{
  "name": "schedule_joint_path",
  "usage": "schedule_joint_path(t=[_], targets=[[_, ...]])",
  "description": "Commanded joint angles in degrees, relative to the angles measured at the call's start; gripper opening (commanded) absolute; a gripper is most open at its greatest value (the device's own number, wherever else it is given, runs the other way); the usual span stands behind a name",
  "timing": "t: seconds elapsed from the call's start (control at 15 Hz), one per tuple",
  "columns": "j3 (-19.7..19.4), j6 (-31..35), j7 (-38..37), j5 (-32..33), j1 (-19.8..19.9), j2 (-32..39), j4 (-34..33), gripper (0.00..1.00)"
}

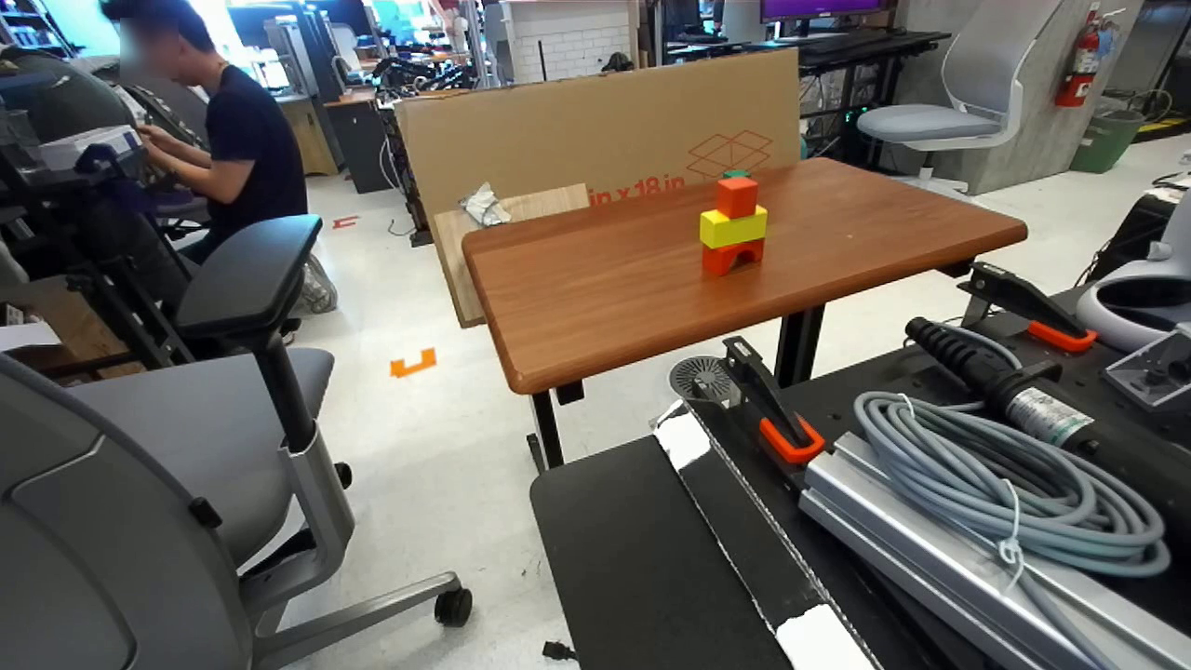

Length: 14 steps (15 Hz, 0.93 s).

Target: Put the green block on top of the other blocks

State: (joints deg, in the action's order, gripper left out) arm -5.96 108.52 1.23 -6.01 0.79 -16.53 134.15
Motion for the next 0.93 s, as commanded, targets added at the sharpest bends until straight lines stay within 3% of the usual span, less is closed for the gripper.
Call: schedule_joint_path(t=[0.0,0.4,0.87], targets=[[0.77,-0.12,0.21,-0.21,0.85,0.05,-0.08,1.0],[2.66,0.93,-2.04,3.24,0.64,7.52,-3.7,1.0],[1.82,3.49,-2.36,4.5,1.7,23.94,-15.07,1.0]])
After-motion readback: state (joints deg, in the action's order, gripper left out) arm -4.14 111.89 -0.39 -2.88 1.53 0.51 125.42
